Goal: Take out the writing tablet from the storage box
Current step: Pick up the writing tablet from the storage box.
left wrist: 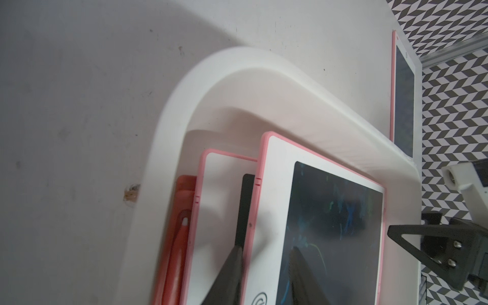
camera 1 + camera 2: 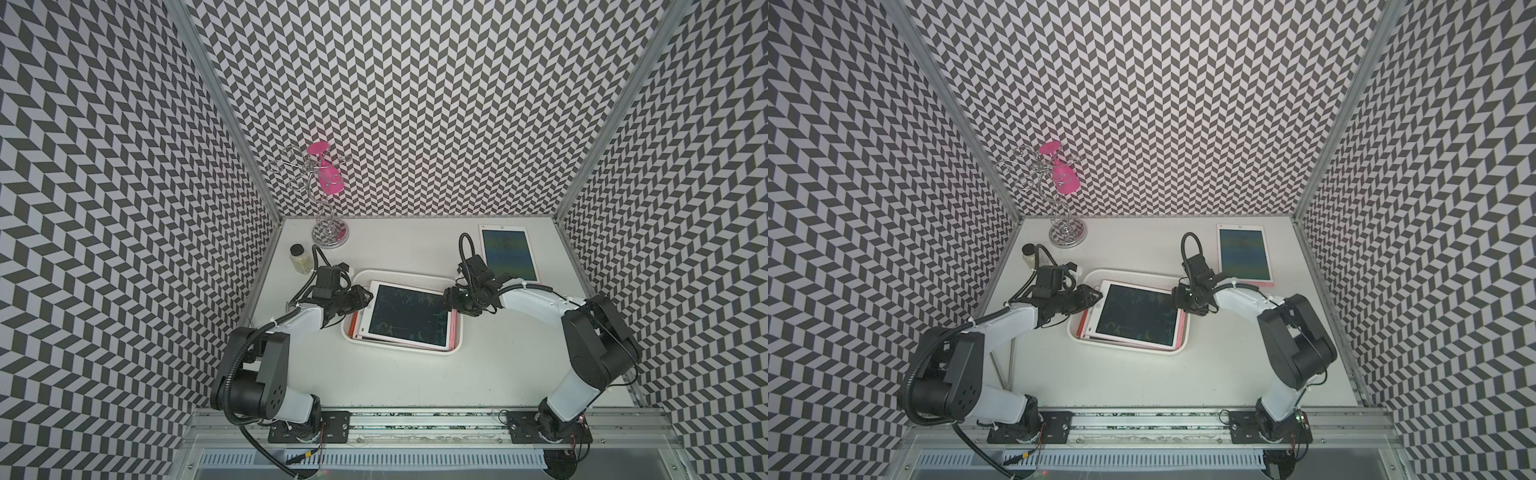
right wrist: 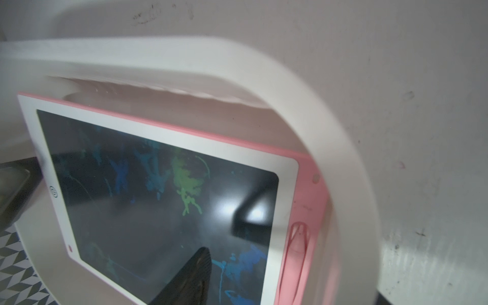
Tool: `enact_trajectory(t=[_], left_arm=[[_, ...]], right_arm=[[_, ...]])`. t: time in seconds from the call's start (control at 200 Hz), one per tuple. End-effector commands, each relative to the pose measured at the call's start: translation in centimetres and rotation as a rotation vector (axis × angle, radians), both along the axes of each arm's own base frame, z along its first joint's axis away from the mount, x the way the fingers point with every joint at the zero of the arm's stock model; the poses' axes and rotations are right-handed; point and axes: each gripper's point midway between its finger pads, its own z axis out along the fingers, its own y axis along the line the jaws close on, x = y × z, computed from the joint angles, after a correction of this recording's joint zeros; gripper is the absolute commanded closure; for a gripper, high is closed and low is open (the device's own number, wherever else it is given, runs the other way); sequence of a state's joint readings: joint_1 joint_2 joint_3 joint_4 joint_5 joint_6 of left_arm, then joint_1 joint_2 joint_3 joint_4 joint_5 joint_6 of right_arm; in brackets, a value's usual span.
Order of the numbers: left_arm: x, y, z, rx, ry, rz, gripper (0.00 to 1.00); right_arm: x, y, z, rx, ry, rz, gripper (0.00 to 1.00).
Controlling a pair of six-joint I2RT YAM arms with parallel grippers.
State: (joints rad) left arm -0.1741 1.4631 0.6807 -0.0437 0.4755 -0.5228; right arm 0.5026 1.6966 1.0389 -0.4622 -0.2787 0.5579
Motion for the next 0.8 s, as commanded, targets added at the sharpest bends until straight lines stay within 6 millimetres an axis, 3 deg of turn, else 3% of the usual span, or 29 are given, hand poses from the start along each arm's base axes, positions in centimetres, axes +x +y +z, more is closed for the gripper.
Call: enact_trajectory(t=[0.0, 0.421, 0.796], left_arm=[[-1.7, -3.4, 2.7, -0.151, -0.029, -0.143, 0.7], [-2.1, -3.6, 3.9, -0.198, -0.05, -0.163, 0.73], [-2.2, -3.5, 4.6, -0.237, -0.068, -0.177, 0.76]], right_arm=[[1.8, 4.3, 3.4, 0.205, -0.106, 0.079, 0.32], [1.8, 4.8, 4.6, 0.287, -0.113, 0.1, 0.33], [1.7, 5.2, 4.5, 0.313, -0.099, 0.112, 0.33]])
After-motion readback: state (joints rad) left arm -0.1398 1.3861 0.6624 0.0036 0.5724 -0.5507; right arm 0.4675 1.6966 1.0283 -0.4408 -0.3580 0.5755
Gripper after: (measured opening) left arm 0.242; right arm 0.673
